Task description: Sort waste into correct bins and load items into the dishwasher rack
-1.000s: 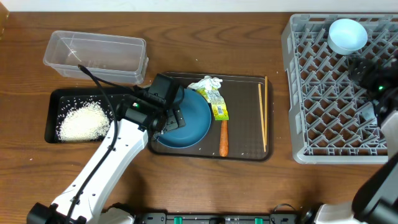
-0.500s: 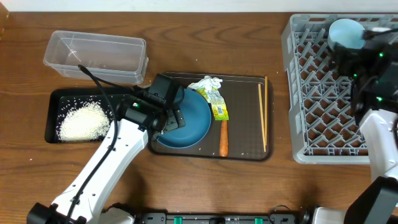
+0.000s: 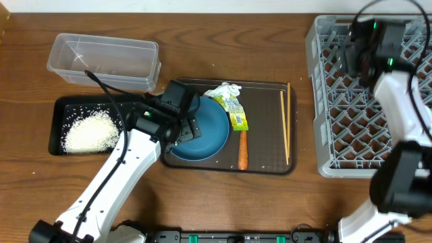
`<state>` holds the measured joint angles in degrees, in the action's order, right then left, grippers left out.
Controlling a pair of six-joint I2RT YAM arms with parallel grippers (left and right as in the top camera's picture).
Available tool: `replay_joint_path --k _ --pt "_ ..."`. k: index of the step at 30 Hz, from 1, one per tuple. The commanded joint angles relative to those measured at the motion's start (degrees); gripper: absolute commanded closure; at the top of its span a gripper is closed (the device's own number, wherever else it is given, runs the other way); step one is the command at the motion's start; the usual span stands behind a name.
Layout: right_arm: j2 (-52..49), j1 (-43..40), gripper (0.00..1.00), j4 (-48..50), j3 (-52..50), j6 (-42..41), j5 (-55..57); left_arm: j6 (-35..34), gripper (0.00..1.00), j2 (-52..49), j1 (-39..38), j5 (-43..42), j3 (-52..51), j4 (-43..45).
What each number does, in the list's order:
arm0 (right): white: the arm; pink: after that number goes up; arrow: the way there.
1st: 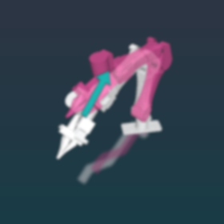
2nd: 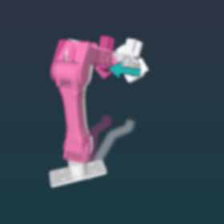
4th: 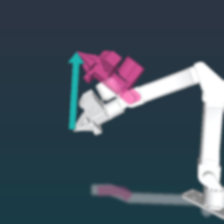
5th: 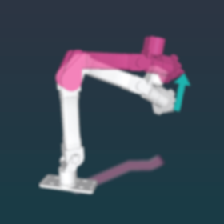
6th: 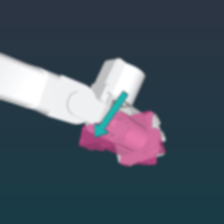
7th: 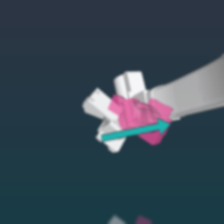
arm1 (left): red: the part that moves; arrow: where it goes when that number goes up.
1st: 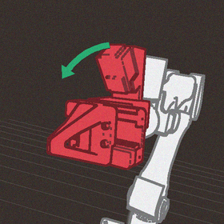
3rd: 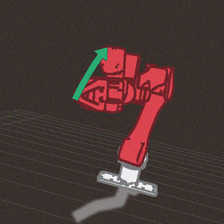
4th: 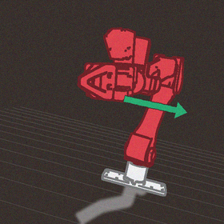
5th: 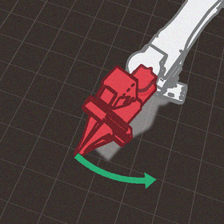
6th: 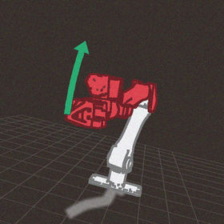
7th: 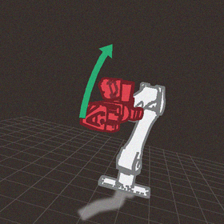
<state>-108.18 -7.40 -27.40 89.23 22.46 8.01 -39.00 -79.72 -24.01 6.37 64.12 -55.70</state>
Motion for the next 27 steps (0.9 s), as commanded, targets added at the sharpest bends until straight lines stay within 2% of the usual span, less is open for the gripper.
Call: replay_joint_path --k 1,5,11,17,22,24,25,27 --pt "-5.51 0.31 0.01 -6.03 12.35 2.03 3.74 -0.11 0.01 0.0 0.26 0.55 0.83 -0.22" --pt "-10.12 0.31 0.01 -10.99 18.08 2.16 3.61 -0.11 0.01 0.0 0.26 0.55 0.81 -0.22" --pt "-14.73 -0.26 0.04 -12.28 18.12 2.67 4.9 -0.11 0.01 0.0 0.26 0.55 0.83 -0.22" --pt "-15.37 -0.83 0.23 -12.28 18.12 -0.13 4.46 -0.11 0.01 -0.02 0.26 0.55 0.81 -0.22" --pt "-15.37 -0.83 0.45 -12.48 18.12 -0.22 4.46 -0.11 0.01 0.0 0.26 0.55 0.81 -0.22" --pt "-15.37 -0.83 0.49 -12.48 18.12 -1.99 4.46 -0.11 0.01 0.0 0.26 0.55 0.83 -0.22" --pt "-15.37 -0.83 0.54 -12.48 18.12 -2.93 4.46 -0.11 0.01 0.0 0.26 0.55 0.83 -0.22" --pt "-15.37 -0.81 0.69 -12.41 18.12 -4.9 4.44 -0.11 0.01 0.0 0.26 0.52 0.83 -0.22"
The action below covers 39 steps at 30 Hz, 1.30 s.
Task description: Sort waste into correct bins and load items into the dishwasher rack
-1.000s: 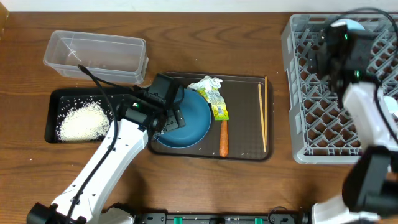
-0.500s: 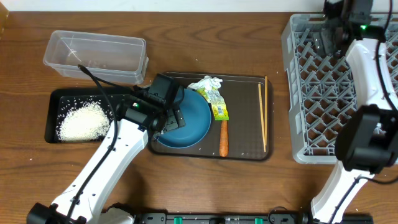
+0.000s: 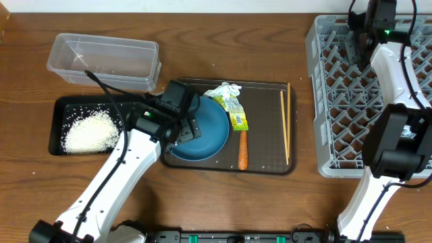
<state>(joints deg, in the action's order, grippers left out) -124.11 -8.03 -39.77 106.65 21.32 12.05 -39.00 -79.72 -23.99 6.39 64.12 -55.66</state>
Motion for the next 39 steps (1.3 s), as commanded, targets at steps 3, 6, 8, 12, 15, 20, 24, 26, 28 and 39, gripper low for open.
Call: replay_joint_path --k 3,6,8,12,15,20,24,26,28,39 --pt "0.68 -0.2 0.84 0.11 0.83 -6.38 0.39 -0.11 0.01 0.0 0.24 0.52 0.81 -0.28" --pt "0.94 -0.2 0.97 -0.07 1.09 -7.72 0.37 -0.11 0.01 0.0 0.24 0.52 0.81 -0.26" --pt "1.25 -0.2 0.99 -0.22 1.27 -9.05 0.31 -0.11 0.01 0.0 0.24 0.5 0.83 -0.26" --pt "2.62 -0.57 0.99 -0.09 1.31 -11.32 -4.09 -0.11 0.01 0.0 0.24 0.52 0.81 -0.26" --pt "4.63 -1.9 0.99 -0.11 1.31 -13.35 -14.29 -0.11 0.01 0.0 0.24 0.52 0.81 -0.28" --pt "5.7 -9.22 0.99 3.21 1.22 -19.96 -45.86 -0.11 0.01 0.0 0.24 0.52 0.81 -0.26" --pt "5.18 -16.24 0.99 8.33 -0.11 -21.11 -68.26 -0.11 0.01 0.0 0.24 0.52 0.83 -0.26" --pt "5.16 -18.88 0.99 7.91 -0.39 -21.11 -70.36 -0.11 0.01 0.0 0.24 0.52 0.81 -0.26" --pt "5.16 -21.11 0.99 6.88 -0.5 -21.05 -71.01 -0.11 0.01 0.0 0.24 0.5 0.81 -0.26" --pt "3.58 -26.08 0.99 7.74 -3.1 -16.35 -86.01 -0.11 0.01 0.0 0.24 0.52 0.81 -0.26"
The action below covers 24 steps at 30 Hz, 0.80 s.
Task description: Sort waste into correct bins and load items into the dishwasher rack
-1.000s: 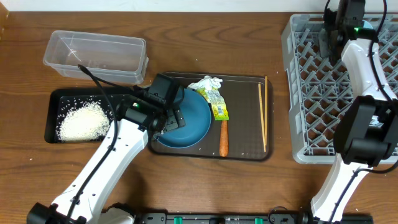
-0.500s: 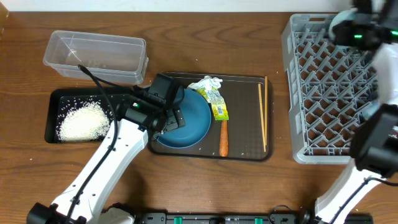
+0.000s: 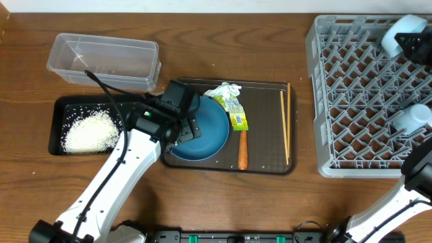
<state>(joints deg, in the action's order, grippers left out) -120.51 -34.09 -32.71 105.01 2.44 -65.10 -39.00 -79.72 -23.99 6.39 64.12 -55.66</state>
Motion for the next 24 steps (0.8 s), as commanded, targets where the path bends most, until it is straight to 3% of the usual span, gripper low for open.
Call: replay_joint_path --k 1,10,24 --pt "-0.24 0.04 0.99 1.27 -1.88 2.6 -10.38 -0.11 0.01 0.0 0.24 0.5 0.81 -0.26" --pt "-3.45 -0.09 0.99 6.84 -5.44 1.2 -11.43 -0.11 0.01 0.0 0.24 0.52 0.81 -0.26" --pt "-4.83 -2.01 0.99 7.23 -5.49 1.25 -9.79 -0.11 0.01 0.0 0.24 0.52 0.83 -0.26"
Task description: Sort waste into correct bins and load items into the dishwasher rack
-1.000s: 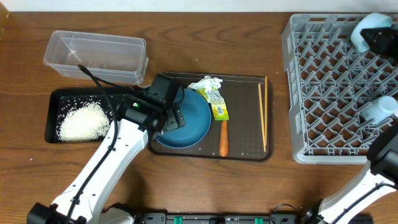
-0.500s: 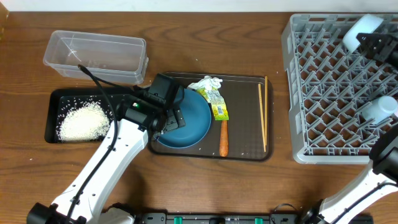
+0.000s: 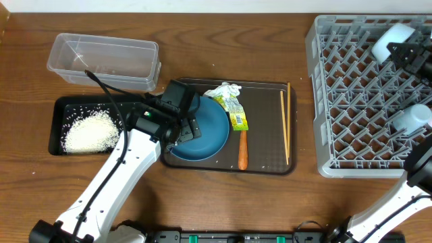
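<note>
A dark tray (image 3: 266,145) holds a blue bowl (image 3: 209,131), a crumpled white tissue (image 3: 224,90), a green wrapper (image 3: 236,113), a carrot (image 3: 243,150) and a pair of chopsticks (image 3: 285,125). My left gripper (image 3: 190,127) sits at the bowl's left rim, its fingers closed on it. The grey dishwasher rack (image 3: 358,94) stands at the right. The right arm's black end (image 3: 406,55) and a white part hang over the rack's far right corner; its fingers cannot be made out.
A clear plastic container (image 3: 104,61) stands at the back left. In front of it lies a black bin (image 3: 61,111) with a heap of white rice (image 3: 90,131). The left arm runs from the front edge up to the tray.
The right arm's white and black end has shifted a little to the left and down over the rack's far right corner. The left arm and the tray's contents have not moved.
The right arm first hung over the rack's back left part, then reached to its far edge, then was drawn back to the right border, where it stays now. Throughout, the left gripper stayed at the blue bowl's rim and nothing on the tray changed.
</note>
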`<state>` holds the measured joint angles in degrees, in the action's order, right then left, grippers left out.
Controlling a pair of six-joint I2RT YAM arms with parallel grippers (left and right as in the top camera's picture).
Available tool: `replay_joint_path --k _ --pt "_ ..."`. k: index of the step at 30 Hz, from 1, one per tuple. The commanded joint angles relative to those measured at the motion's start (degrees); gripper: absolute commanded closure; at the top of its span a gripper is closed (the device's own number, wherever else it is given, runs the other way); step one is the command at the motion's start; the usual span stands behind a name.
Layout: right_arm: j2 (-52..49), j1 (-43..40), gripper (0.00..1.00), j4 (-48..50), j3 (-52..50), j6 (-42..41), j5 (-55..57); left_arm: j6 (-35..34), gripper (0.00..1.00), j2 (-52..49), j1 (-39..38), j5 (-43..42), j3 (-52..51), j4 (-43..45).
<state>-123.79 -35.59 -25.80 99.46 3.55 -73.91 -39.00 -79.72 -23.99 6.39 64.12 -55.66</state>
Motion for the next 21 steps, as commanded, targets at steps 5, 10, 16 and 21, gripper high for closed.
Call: replay_joint_path --k 5,10,16,21 --pt "-3.54 -0.44 0.99 1.42 0.07 0.13 -0.96 -0.11 0.01 0.0 0.24 0.5 0.83 -0.26" --pt "-5.99 -0.39 0.99 2.93 0.07 -0.55 -2.71 -0.11 0.01 0.0 0.24 0.52 0.81 -0.26" --pt "-7.04 -0.79 0.99 5.92 0.11 -7.72 -2.64 -0.11 0.01 0.0 0.24 0.5 0.83 -0.26" --pt "-6.14 -1.75 0.98 6.64 0.57 -11.69 -2.1 -0.11 0.01 0.0 0.24 0.52 0.81 -0.26"
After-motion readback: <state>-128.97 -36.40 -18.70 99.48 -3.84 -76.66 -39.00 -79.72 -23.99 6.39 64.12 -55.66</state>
